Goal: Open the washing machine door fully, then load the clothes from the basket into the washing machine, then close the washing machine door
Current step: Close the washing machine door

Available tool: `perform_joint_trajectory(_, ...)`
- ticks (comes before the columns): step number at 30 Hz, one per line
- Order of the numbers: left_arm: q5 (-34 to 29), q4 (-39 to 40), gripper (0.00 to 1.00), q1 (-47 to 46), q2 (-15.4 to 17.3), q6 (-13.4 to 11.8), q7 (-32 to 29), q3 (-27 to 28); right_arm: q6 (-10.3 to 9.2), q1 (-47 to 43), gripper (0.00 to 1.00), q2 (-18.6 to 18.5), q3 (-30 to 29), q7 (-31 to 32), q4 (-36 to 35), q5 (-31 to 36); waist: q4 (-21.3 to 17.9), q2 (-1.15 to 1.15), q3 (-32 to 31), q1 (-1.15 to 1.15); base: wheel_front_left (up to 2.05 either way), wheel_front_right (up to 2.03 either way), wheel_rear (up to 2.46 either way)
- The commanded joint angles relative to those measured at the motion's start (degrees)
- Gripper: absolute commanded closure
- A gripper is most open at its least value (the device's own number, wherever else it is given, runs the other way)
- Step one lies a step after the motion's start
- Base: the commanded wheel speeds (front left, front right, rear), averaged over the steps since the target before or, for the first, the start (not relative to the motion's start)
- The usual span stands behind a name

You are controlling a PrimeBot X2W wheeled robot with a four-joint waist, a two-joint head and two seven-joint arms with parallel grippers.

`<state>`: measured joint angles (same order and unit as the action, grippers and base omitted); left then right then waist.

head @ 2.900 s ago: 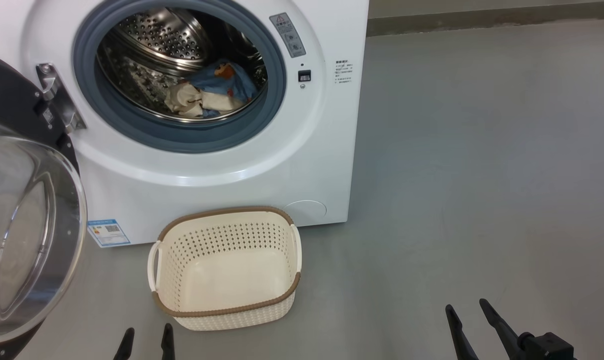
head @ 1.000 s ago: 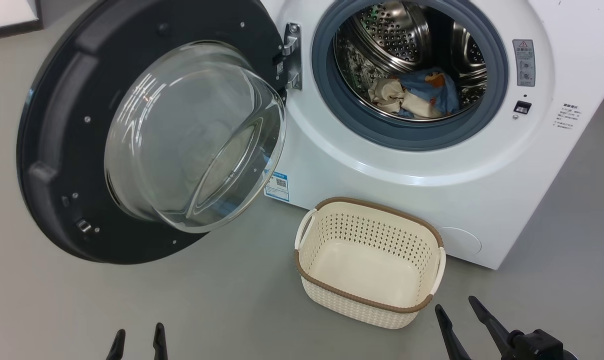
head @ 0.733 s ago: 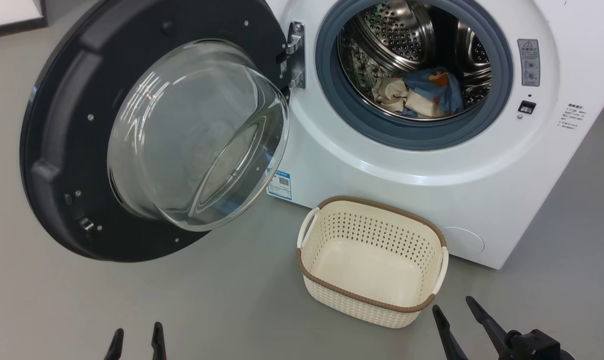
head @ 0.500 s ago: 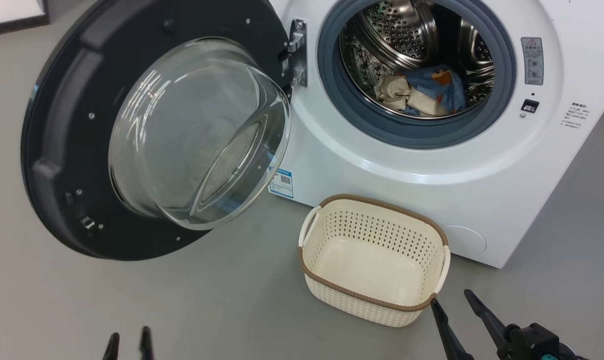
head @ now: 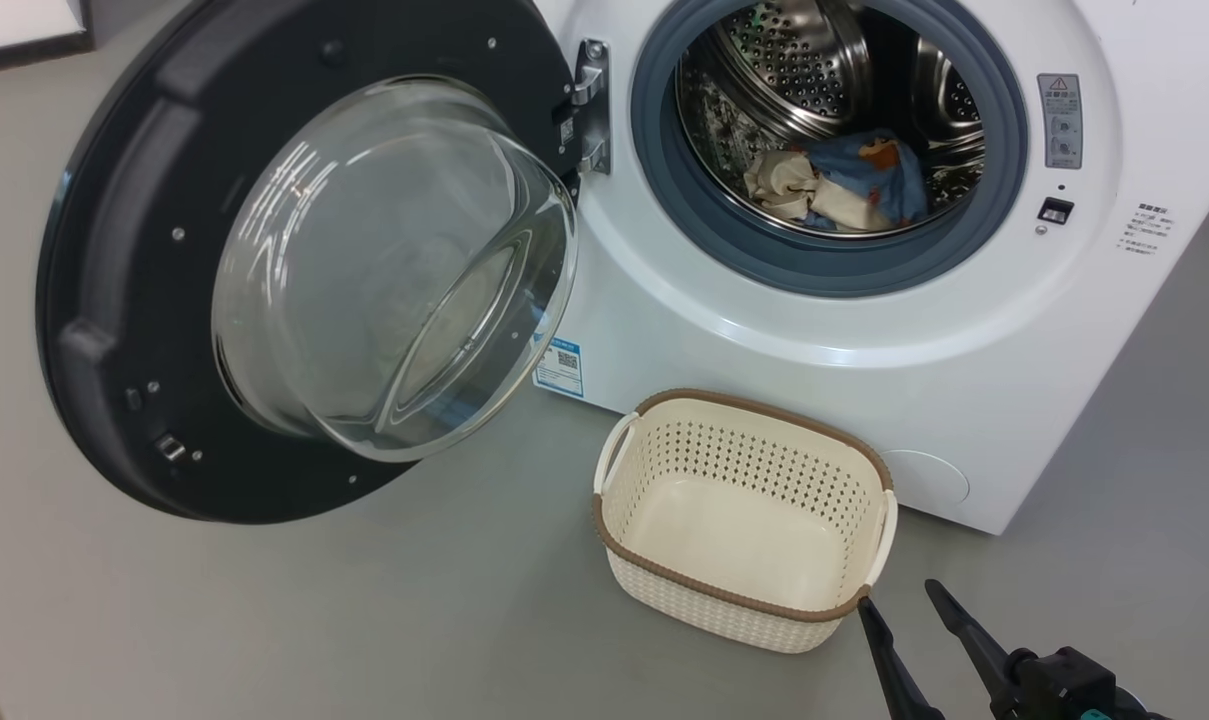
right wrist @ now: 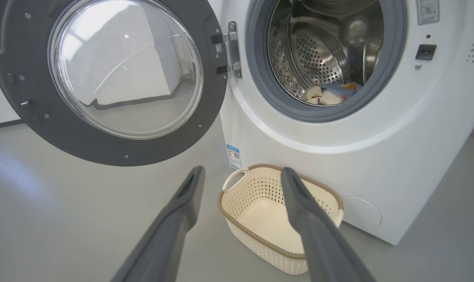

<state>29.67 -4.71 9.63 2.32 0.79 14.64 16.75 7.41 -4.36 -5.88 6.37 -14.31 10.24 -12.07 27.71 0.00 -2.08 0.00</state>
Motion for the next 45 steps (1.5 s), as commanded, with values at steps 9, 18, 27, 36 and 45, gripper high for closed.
perform_joint_trajectory(9,5.7,-3.9,1.00,-12.0,5.0,3.6,0.2,15.8,0.08,1.7,0.00,-0.4,1.0,-0.7,-1.4,0.7,-1.3,0.00,0.7,0.00,0.00,0.00,0.00)
perform_joint_trajectory(18,12.3,-18.9,1.00,-25.0,22.0,0.9,-7.7,23.6,0.08,2.8,0.00,-0.3,2.1,-0.7,-1.0,0.6,-3.1,0.00,1.4,0.00,0.00,0.00,0.00)
perform_joint_trajectory(27,20.3,-30.9,1.00,-37.2,30.1,1.1,-12.5,27.4,0.08,3.3,0.00,-0.9,2.9,-0.7,-0.5,0.4,-5.5,0.00,1.9,0.00,0.00,0.00,0.00)
perform_joint_trajectory(36,22.3,-40.1,1.00,-45.9,35.0,-1.0,-13.1,28.0,0.08,3.6,0.00,-1.6,3.2,-0.7,-0.4,0.3,-8.2,0.00,2.3,0.00,0.00,0.00,0.00)
perform_joint_trajectory(45,25.9,-46.1,1.00,-52.2,35.0,-2.3,-16.4,28.5,0.08,4.0,0.00,-1.9,3.7,-0.7,-0.2,0.1,-10.1,0.00,2.5,0.00,0.00,0.00,0.00)
